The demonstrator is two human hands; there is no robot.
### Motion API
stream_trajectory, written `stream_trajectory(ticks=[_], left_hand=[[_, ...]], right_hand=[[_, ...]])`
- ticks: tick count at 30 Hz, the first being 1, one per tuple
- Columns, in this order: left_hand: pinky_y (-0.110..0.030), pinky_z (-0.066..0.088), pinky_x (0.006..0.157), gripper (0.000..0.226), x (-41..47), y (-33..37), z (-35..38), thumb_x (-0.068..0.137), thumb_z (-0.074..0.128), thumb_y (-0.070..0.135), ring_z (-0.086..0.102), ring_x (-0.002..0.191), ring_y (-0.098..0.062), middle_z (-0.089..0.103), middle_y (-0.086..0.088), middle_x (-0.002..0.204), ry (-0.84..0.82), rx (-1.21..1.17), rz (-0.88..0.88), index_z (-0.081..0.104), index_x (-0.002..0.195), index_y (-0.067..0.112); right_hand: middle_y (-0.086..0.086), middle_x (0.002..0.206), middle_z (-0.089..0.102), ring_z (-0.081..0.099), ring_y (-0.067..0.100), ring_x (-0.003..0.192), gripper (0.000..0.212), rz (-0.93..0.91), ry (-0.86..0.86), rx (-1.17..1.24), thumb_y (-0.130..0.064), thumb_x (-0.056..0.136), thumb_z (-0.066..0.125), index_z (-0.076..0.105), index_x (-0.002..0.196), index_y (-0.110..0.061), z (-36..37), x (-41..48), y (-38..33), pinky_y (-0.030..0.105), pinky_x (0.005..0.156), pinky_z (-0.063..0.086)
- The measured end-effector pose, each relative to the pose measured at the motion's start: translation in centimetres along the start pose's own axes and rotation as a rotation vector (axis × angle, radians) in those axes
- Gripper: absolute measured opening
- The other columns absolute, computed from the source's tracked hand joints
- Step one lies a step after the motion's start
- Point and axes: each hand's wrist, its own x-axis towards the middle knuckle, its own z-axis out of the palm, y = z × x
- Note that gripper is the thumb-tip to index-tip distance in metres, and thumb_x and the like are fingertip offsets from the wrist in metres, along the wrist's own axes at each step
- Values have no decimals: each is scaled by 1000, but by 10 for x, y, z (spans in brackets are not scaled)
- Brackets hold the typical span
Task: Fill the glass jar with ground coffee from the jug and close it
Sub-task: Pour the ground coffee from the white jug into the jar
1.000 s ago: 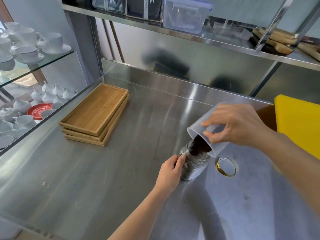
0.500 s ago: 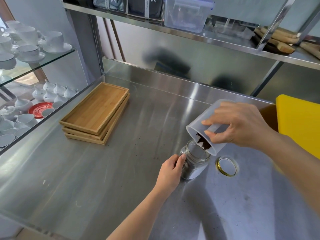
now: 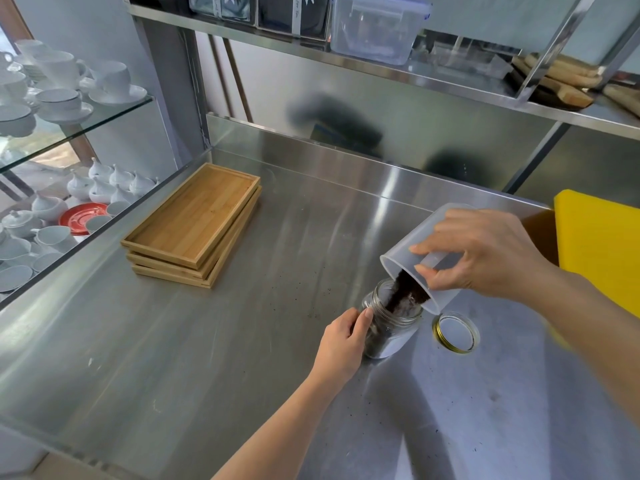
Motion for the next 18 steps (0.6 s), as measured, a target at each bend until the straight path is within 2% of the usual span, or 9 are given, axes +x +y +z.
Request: stream_trajectory(ticks=[4,8,11,15,18], left_hand=[[-25,22,49,45,0,0,0,96,42,35,25,53,-12,26,6,56,-2,13,1,23,59,18],[-29,20,53,44,0,0,0,96,42,35,24,54,-13,25,6,57,-3,11,-1,23,59,19],[-29,21,52,44,0,0,0,96,42,36,25,54,-13,26,6,56,-5,10,-2,24,60,18],[-28,21,52,43,0,0,0,96,41,36,26,53,-12,27,6,56,-12,11,-3,26,60,18],[-29,21,53,43,0,0,0,96,41,36,26,54,-13,27,5,57,-14,19,-2,26,61,17]], right_hand=[[5,58,64,56,24,53,38,-10,-6,-11,-44,69,50,75,69,-15,-2,1,1,11,53,17],[4,51,59,52,23,49,35,-57,-2,-56,-42,69,51,74,66,-16,-2,2,-1,13,51,15],[4,47,54,49,23,47,34,-94,-4,-90,-41,70,52,73,64,-16,-1,1,-2,20,44,21],[4,49,56,50,23,48,34,-77,9,-57,-41,70,53,74,66,-15,-1,1,-1,17,46,18],[4,50,57,52,24,48,34,-76,32,-50,-41,69,53,74,66,-15,-1,1,-1,21,45,25]])
